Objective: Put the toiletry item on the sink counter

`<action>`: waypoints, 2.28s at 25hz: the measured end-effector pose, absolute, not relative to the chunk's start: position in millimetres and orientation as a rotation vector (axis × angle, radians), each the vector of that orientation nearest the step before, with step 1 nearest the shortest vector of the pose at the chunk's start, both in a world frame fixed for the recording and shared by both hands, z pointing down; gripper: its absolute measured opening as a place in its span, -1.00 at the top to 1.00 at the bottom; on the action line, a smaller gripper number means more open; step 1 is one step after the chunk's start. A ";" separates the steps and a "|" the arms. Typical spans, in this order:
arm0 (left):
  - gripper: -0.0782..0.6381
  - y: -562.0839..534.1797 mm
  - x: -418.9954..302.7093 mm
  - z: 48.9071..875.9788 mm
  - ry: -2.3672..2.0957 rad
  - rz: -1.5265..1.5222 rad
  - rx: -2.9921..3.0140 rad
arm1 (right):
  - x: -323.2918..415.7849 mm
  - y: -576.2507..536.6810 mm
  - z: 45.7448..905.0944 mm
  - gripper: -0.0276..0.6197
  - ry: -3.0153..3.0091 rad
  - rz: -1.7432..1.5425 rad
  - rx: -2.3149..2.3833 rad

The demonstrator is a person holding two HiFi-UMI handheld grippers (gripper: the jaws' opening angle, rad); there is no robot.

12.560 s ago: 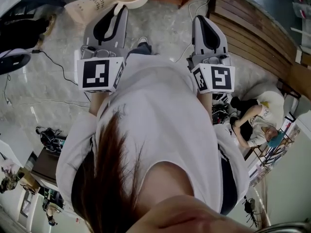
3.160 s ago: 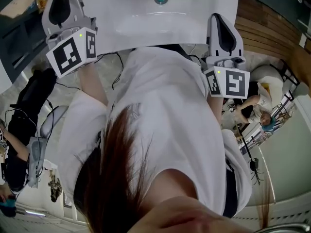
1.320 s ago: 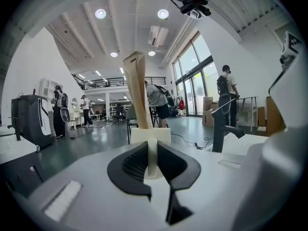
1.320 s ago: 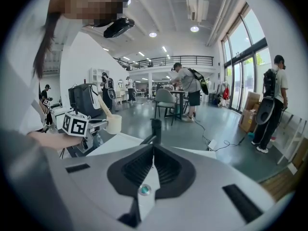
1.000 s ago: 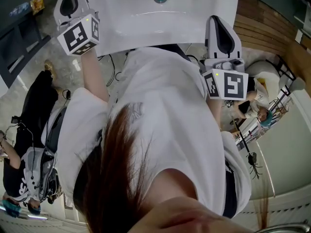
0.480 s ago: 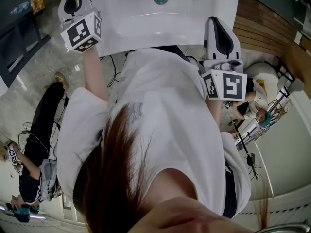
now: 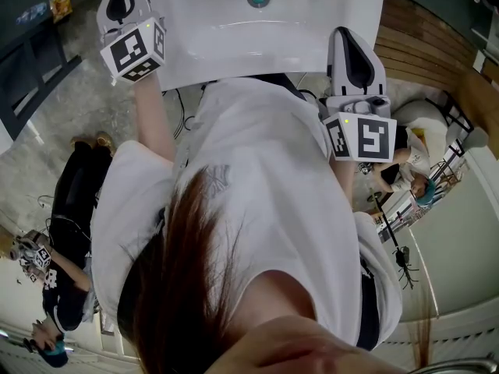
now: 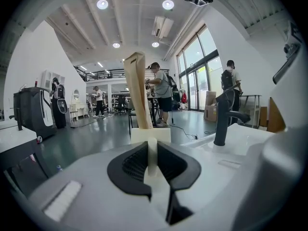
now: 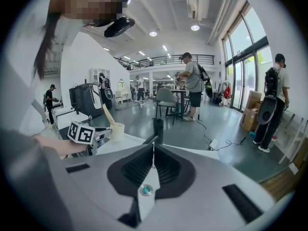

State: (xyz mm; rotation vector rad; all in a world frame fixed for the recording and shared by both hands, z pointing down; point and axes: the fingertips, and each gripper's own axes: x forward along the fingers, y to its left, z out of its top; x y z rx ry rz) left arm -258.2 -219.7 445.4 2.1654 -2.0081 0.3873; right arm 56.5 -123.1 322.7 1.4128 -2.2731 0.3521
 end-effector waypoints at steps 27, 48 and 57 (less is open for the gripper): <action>0.65 -210.8 -253.4 463.7 -1.943 0.440 2.151 | 56.8 -124.3 324.1 0.88 -2.284 0.351 1.408; 0.64 -199.4 -257.2 483.9 -1.886 0.510 2.107 | 54.6 -124.2 320.9 0.88 -2.310 0.341 1.394; 0.64 -201.8 -255.2 484.5 -1.875 0.520 2.100 | 51.0 -124.8 320.2 0.88 -2.332 0.343 1.380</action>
